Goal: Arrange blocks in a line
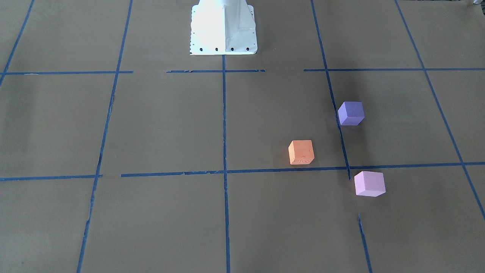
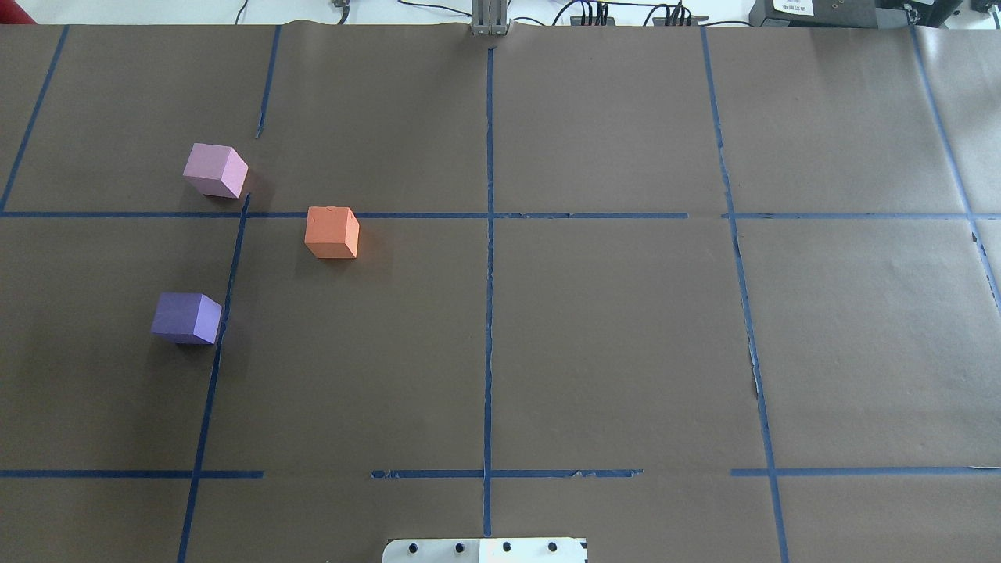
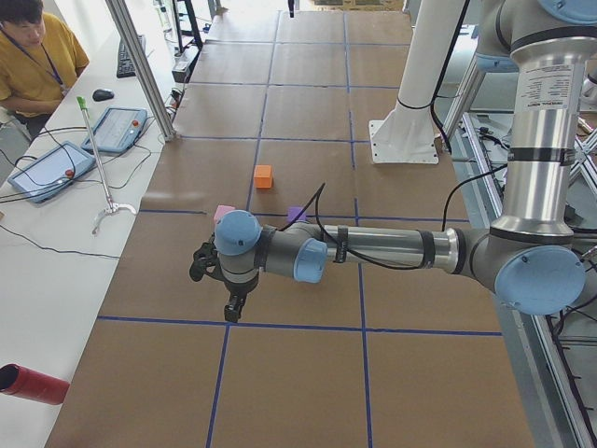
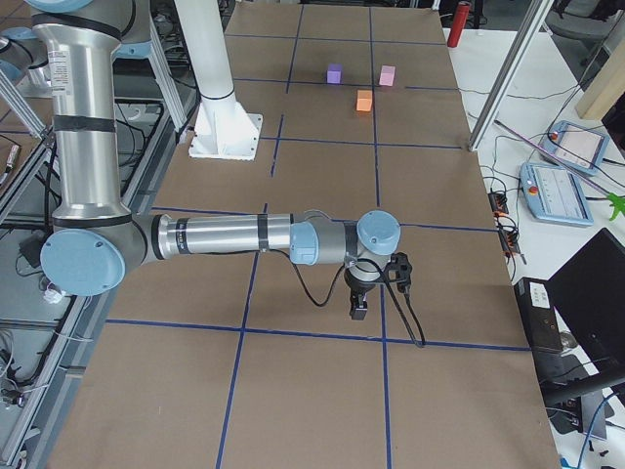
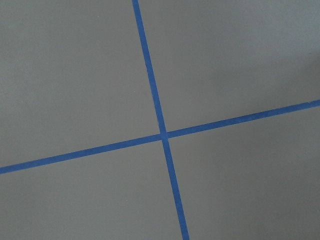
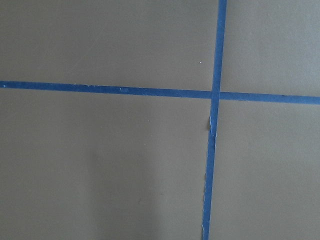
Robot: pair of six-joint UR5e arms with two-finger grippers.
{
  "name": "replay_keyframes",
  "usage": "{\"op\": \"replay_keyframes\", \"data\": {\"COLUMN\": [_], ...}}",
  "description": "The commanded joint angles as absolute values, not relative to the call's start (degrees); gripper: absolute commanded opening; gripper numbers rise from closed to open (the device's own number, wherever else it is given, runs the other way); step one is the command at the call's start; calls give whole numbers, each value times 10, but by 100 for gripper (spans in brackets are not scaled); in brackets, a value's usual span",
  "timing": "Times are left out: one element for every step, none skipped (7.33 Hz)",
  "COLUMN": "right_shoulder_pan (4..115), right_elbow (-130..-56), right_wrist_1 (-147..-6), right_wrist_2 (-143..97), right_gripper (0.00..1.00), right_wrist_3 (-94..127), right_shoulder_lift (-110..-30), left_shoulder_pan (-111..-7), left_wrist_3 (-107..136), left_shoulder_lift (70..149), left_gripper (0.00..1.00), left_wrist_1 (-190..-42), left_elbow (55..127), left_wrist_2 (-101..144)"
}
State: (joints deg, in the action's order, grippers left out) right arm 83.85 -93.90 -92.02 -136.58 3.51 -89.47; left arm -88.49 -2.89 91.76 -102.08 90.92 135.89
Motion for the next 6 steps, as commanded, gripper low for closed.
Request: {"op": "replay_keyframes", "data": {"right_shoulder_pan": [838,838,838,838,838,838], "right_elbow": [-939,-939,-939,-939,-939,-940], "right_wrist_1": [-920,-920,-920,-920,-920,-920], "right_wrist_2": [-1366,-1366,-1366,-1366,-1366,-1366], "right_gripper": [100,100,100,100,100,100], "right_wrist_3": [35,35,35,35,35,35], "right_shoulder_lift": [-895,-895,-895,-895,-895,-895], "left_shoulder_pan": [-863,-799,-746,-695,-636,-588], "left_wrist_3": [53,148,251,346,430,502], "left_shoulder_lift": [940,958,1001,1050,1099,1140], "left_gripper": [100,100,100,100,100,100], "left_wrist_1": [-1099,-1102,-1102,-1100,-1098,-1096], "left_elbow": [928,945,952,949,941,936], "left_wrist_2": [1403,1404,1374,1342,1315,1281]}}
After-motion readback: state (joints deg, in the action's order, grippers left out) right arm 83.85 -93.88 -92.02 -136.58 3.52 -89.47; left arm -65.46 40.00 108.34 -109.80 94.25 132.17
